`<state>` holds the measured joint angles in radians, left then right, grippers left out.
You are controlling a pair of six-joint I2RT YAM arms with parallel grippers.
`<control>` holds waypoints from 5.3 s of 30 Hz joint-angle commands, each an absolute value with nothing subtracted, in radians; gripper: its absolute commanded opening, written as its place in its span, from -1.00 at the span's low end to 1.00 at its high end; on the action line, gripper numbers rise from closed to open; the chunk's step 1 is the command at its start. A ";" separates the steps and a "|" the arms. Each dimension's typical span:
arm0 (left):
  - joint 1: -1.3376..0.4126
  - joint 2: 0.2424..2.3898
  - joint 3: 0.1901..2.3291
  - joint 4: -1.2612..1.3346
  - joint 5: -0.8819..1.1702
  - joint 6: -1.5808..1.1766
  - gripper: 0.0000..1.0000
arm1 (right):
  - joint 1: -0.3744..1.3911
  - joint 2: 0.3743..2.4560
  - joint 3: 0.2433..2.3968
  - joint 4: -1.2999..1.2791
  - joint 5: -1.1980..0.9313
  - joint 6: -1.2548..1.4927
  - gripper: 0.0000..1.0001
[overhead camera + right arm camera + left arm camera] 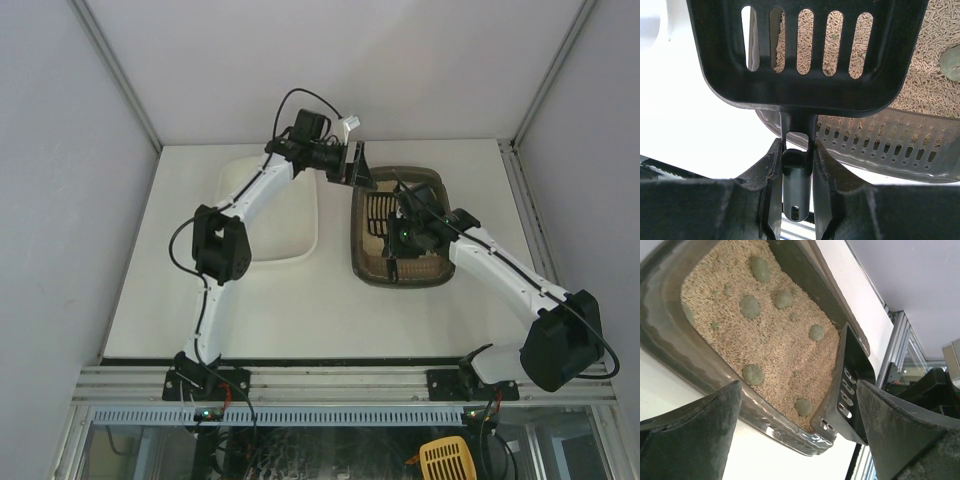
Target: Clean the litter box
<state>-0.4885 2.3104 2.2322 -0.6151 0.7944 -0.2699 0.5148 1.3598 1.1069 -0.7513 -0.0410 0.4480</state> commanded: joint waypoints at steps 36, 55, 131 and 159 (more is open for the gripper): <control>-0.513 2.126 1.919 -0.163 1.005 -0.552 -1.00 | 0.236 1.060 0.690 -0.125 -0.686 0.645 0.50; -0.491 2.097 1.947 -0.315 0.733 -0.565 1.00 | 0.260 1.016 0.865 -0.647 -0.202 0.619 -1.00; -0.263 1.561 1.464 -0.291 0.032 -0.459 0.98 | 0.062 1.374 0.735 -0.085 -0.743 0.765 -1.00; -0.263 1.394 1.282 -0.331 -0.006 -0.321 1.00 | -0.018 1.372 0.387 0.655 -1.036 1.074 -1.00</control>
<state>-0.2653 1.4395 1.2987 -0.3721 0.0025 -0.3504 -0.0563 1.3895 0.3340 0.6674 -0.9962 1.1110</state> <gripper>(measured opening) 0.998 0.124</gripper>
